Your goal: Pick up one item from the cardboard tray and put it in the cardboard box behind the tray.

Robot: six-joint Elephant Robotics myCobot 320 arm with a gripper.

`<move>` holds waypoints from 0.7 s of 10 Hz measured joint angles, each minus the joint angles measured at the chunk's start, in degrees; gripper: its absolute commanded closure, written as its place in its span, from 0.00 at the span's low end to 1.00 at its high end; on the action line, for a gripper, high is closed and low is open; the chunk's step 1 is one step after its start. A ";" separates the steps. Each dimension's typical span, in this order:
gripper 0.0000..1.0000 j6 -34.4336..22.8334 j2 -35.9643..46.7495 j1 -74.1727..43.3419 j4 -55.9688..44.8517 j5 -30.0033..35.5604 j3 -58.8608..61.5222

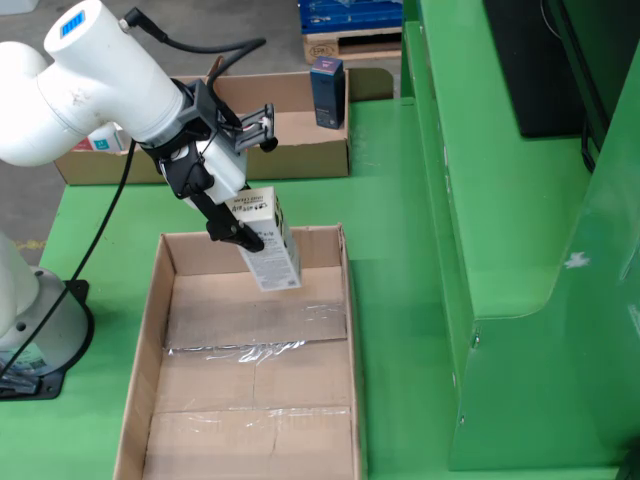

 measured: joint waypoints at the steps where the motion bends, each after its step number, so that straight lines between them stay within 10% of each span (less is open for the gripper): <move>1: 1.00 0.00 0.00 -0.09 -1.41 0.00 1.59; 7: 1.00 -0.26 -8.61 -0.44 -14.86 0.35 17.76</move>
